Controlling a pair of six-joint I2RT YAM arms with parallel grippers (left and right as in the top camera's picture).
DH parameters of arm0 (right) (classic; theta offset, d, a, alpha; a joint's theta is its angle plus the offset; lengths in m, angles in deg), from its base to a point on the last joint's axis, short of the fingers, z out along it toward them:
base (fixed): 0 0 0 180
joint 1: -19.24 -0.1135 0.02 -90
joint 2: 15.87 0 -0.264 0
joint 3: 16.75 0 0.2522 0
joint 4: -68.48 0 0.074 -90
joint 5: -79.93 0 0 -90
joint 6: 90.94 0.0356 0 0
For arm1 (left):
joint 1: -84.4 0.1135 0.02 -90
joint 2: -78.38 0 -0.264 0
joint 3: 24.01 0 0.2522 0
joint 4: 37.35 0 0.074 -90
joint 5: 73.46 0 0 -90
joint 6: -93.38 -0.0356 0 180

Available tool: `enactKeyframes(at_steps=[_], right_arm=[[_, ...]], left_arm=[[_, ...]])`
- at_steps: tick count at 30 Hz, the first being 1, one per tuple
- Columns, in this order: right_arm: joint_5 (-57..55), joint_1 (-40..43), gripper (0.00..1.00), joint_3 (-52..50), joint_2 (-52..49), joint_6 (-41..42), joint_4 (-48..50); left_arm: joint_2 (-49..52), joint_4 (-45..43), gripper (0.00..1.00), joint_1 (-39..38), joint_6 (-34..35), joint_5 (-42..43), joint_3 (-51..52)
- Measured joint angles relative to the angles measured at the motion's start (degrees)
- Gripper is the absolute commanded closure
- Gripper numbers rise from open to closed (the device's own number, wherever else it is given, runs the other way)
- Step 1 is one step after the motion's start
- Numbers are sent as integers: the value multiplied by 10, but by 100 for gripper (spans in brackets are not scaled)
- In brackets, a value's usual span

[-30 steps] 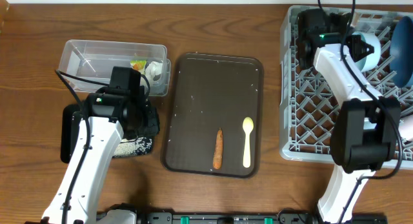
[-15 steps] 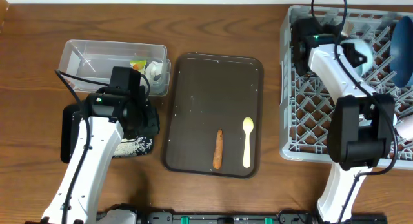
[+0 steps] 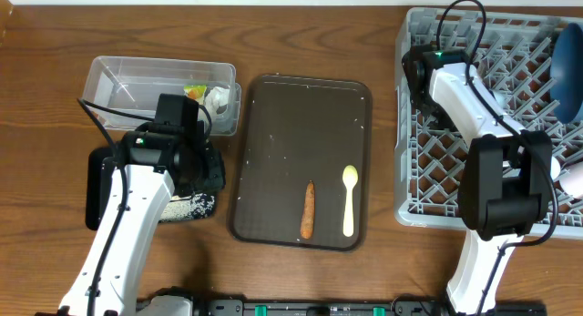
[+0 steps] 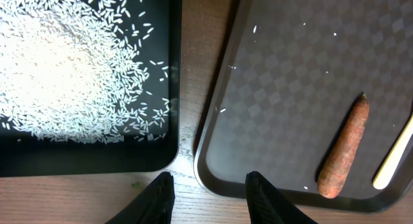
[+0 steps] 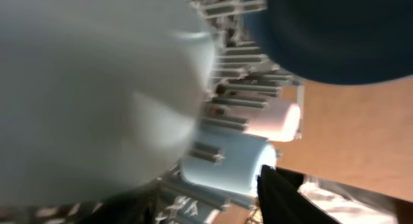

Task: Sort waste into correct bins and load items into the dishwasher rack
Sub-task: 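Lift the bowl with the right gripper and place it in the rack, then move the right gripper to the yellow spoon and grasp it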

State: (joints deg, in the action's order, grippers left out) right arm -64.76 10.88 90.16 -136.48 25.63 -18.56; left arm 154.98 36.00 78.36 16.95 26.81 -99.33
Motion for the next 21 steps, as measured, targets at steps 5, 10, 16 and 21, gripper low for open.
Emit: enactKeyframes(at_steps=[5, 10, 16, 21], right_arm=[[64, 0, 35, 0, 28, 3, 5], [154, 0, 27, 1, 133, -1, 20], [366, -4, 21, 16, 249, -56, 40], [508, -50, 20, 14, 259, -80, 33]], left_arm=[[0, 0, 61, 0, 0, 0, 0], [0, 0, 61, 0, 0, 0, 0], [0, 0, 60, 0, 0, 0, 0], [0, 0, 60, 0, 0, 0, 0]])
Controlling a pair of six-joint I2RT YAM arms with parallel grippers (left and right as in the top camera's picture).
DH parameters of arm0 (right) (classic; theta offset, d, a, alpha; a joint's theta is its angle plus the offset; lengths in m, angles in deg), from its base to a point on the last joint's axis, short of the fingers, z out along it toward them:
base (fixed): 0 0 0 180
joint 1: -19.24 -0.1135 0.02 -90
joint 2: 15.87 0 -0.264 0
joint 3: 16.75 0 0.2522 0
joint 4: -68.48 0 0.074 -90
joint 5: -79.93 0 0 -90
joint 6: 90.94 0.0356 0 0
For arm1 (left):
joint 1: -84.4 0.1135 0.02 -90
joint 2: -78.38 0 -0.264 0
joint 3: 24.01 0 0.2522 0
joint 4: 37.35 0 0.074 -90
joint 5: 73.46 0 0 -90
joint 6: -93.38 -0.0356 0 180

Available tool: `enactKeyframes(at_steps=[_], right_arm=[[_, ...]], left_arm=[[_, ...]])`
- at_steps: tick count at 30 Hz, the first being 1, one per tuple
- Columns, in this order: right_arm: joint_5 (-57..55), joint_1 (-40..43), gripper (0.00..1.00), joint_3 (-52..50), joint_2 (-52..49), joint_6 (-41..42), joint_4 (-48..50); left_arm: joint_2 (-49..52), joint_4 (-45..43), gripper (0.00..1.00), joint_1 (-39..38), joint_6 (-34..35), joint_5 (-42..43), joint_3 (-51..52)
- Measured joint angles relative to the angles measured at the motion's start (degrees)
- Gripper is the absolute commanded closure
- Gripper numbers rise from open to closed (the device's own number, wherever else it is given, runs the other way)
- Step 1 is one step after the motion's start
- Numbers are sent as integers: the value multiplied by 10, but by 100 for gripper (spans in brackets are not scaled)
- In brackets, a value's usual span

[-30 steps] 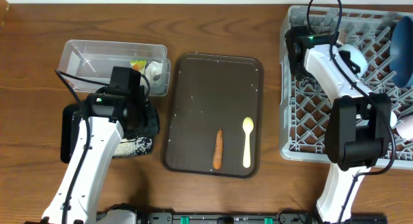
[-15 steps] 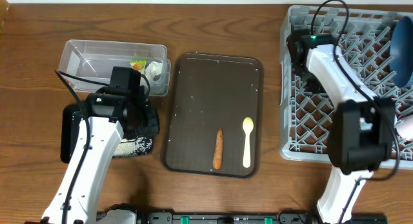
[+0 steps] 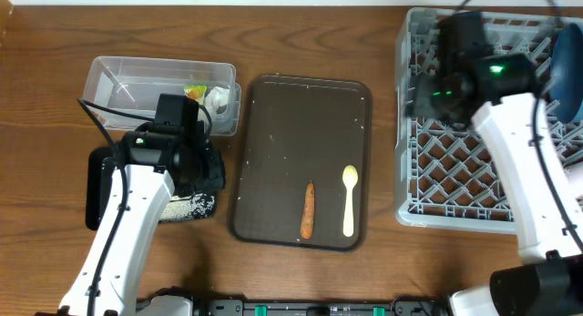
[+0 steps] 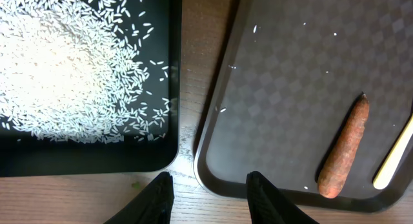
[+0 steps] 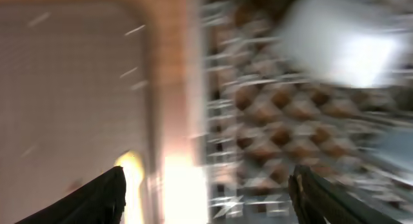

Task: Sort waste into correct bins and load items into the dishwasher rack
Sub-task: 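Move the right gripper to the yellow spoon and grasp it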

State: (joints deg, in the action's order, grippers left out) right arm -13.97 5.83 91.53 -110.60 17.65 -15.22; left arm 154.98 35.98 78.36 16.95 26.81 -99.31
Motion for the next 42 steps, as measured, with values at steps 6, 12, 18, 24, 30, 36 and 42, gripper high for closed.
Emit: enactKeyframes(at_steps=[6, 12, 18, 24, 30, 36, 42], right_arm=[[62, -96, 13, -56, -8, 12, 24], [71, -159, 14, -165, -16, 53, 142], [46, -177, 18, -256, -20, 106, 235], [36, -177, 19, -312, -20, 134, 300], [33, -177, 23, -329, -20, 143, 312], [29, -179, 22, -329, -20, 145, 315], [9, -199, 23, -329, -20, 150, 315]], left_arm=[[0, 0, 60, 0, 0, 0, 0], [0, 0, 60, 0, 0, 0, 0], [0, 0, 60, 0, 0, 0, 0], [0, 0, 60, 0, 0, 0, 0], [0, 0, 60, 0, 0, 0, 0], [0, 0, 60, 0, 0, 0, 0], [0, 0, 60, 0, 0, 0, 0]])
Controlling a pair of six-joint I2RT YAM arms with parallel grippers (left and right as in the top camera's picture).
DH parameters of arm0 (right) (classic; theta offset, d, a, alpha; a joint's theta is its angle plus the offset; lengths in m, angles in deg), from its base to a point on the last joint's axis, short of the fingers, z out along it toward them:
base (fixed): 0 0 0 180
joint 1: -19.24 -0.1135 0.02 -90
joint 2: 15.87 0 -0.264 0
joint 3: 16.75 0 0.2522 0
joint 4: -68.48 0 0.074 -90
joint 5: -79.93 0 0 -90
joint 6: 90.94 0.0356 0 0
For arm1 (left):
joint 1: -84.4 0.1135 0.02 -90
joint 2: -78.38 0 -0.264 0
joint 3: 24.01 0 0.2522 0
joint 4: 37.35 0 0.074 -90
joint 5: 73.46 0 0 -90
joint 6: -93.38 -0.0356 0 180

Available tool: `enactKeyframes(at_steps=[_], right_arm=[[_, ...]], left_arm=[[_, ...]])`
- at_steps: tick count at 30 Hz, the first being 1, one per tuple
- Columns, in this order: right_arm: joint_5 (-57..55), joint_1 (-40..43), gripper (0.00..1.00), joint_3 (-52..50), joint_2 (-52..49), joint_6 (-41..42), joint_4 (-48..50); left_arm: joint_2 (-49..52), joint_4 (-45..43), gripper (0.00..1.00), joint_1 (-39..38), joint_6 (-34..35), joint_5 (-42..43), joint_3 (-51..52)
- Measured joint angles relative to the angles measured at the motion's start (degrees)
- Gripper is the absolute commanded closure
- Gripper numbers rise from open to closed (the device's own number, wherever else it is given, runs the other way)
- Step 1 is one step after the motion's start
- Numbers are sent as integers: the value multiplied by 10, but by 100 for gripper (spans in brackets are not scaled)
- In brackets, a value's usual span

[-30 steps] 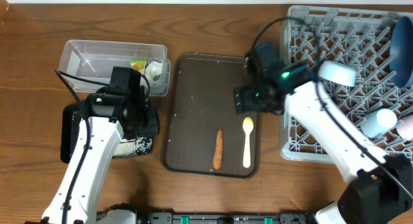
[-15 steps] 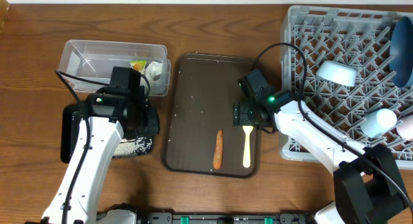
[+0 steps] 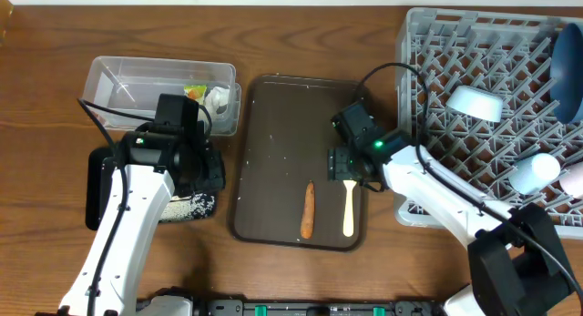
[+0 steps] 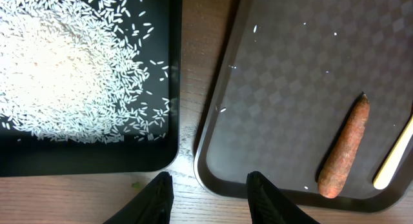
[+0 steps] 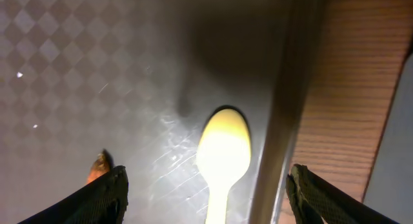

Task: Sort waste into correct bins and load items into the dishwasher rack
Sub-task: 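Move the right gripper to the yellow spoon and grasp it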

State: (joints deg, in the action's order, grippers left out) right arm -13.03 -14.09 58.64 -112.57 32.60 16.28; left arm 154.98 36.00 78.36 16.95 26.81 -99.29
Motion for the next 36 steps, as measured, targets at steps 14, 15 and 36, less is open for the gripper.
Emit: enactKeyframes(at_steps=[14, 15, 36], right_arm=[[-15, -16, 32, 2, -90, 8, 24], [-17, -16, 36, 2, -90, 10, 24], [-26, -16, 64, 7, -94, 16, 8]], left_arm=[[0, 0, 60, 0, 0, 0, 0], [0, 0, 60, 0, 0, 0, 0], [0, 0, 60, 0, 0, 0, 0]])
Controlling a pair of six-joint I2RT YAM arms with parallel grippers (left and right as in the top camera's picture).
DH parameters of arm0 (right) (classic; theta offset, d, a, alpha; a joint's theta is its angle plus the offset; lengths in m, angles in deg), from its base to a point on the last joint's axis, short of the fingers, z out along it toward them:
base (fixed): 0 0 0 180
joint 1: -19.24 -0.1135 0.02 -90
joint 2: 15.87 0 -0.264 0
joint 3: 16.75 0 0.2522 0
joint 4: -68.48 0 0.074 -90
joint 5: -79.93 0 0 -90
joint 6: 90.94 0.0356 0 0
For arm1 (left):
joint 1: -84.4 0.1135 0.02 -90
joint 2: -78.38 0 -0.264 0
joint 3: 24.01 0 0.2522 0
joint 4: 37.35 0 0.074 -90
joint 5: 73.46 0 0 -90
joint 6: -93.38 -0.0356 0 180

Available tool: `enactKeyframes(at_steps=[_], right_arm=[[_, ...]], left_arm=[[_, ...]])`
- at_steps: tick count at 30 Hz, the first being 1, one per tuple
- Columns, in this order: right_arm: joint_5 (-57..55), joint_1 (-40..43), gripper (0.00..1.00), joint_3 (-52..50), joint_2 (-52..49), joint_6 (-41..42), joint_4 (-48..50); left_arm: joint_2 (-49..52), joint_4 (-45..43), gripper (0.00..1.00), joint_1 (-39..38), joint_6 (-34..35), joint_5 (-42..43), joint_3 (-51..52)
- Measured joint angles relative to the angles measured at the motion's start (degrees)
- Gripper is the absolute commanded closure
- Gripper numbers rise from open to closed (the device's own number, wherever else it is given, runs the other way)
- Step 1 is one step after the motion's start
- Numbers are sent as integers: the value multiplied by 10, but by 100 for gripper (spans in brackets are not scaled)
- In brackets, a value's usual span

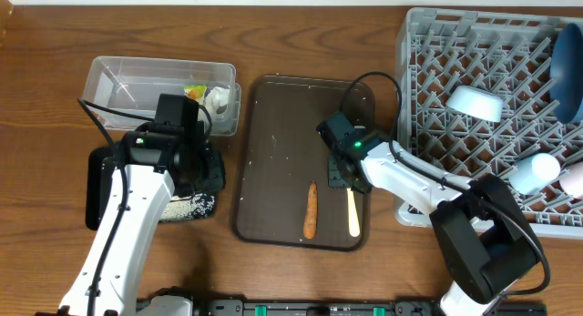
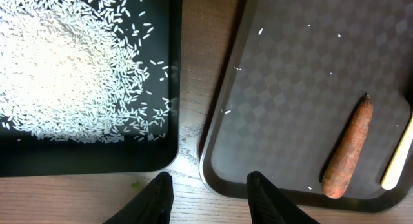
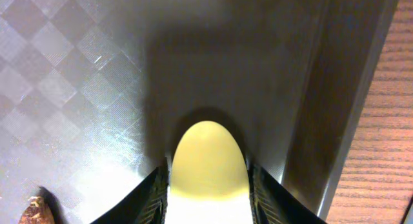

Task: Sort waste into correct bins and load items into the dishwasher rack
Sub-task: 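Move the right gripper to the yellow spoon and grasp it, then carry the spoon with the right gripper and stand it in the rack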

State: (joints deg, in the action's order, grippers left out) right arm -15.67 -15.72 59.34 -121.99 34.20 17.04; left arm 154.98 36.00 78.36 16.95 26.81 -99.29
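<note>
A pale yellow spoon lies on the dark tray with its bowl between my right gripper's fingers. The right gripper is down on the tray, its fingertips pressed against both sides of the spoon's bowl. An orange carrot lies just left of the spoon, also seen as carrot in the left wrist view. My left gripper hangs open over the bare wood between the black bin and the tray's near left corner.
The grey dish rack at the right holds a white bowl, a blue dish and cups. A clear bin with scraps stands at the back left. Rice fills the black bin.
My right gripper has come down onto the spoon and its fingers have closed from wide apart to against the spoon's bowl. The tray with carrot and spoon has shifted slightly. The left arm has not moved.
My right gripper was inside the dish rack beside the bowl and cups. Then it was above the rack's left side, with the bowl left in the rack. Later it hung open over the spoon on the tray, and now it is shut on it.
</note>
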Motion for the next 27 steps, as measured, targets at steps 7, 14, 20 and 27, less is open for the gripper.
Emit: enactKeyframes(at_steps=[7, 14, 20, 27], right_arm=[[2, 0, 65, 1, 0, 0, -6], [6, 0, 69, 2, 0, -6, -14], [9, 0, 73, 5, 0, -15, -19], [18, 1, 72, 21, 9, -41, -58]], left_arm=[[0, 0, 60, 0, 0, 0, 0], [0, 0, 60, 0, 0, 0, 0], [0, 0, 60, 0, 0, 0, 0], [0, 0, 60, 0, 0, 0, 0]])
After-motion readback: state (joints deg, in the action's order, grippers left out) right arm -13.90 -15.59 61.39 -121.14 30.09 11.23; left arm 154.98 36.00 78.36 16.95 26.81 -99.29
